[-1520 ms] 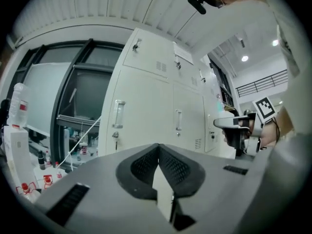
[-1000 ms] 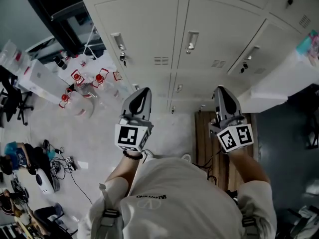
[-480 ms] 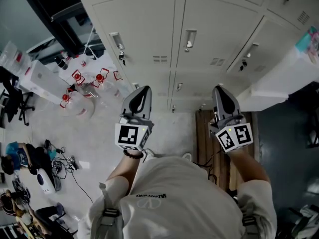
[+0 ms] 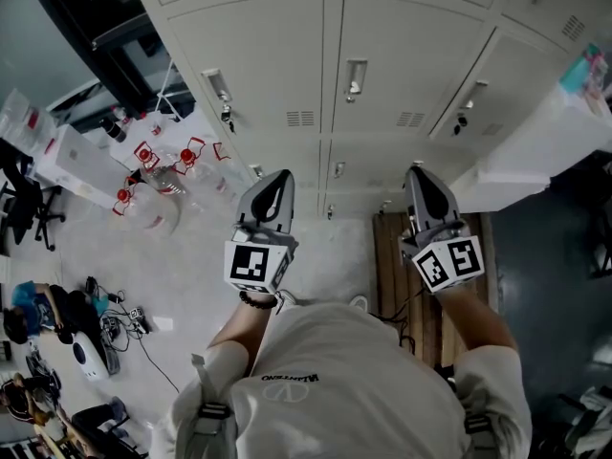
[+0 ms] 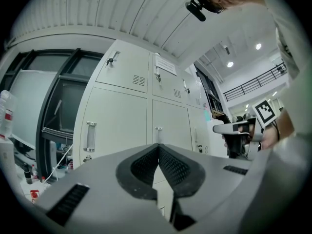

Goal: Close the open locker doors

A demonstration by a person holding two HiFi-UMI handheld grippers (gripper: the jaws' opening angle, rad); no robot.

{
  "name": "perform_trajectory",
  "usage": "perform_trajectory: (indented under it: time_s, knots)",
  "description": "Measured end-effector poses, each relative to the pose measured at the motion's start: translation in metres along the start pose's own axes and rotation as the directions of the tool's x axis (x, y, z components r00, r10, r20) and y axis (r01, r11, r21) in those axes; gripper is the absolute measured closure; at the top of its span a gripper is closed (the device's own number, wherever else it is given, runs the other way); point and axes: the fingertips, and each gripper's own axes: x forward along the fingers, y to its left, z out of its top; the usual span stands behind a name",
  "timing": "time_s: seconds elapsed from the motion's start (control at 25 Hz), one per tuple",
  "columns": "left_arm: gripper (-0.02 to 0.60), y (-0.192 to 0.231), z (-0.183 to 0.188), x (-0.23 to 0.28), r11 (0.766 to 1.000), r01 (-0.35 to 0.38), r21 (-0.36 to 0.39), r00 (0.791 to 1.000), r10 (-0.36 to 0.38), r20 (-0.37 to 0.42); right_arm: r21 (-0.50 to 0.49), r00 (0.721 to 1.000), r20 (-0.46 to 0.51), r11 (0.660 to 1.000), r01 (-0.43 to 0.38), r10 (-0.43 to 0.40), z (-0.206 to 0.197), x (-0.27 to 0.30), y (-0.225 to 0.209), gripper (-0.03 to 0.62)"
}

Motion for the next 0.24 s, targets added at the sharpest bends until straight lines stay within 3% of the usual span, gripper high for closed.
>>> perform_trajectory:
  time_s: [0.24]
  knots:
    - [0.577, -0.0009, -0.0020, 0.0019, 1.000, -0.001, -0.001, 1.000, 0.001, -0.004, 0.001, 1.000, -0.004, 1.000, -0.001, 0.001, -0.0006, 0.0029, -0.0021, 0.585]
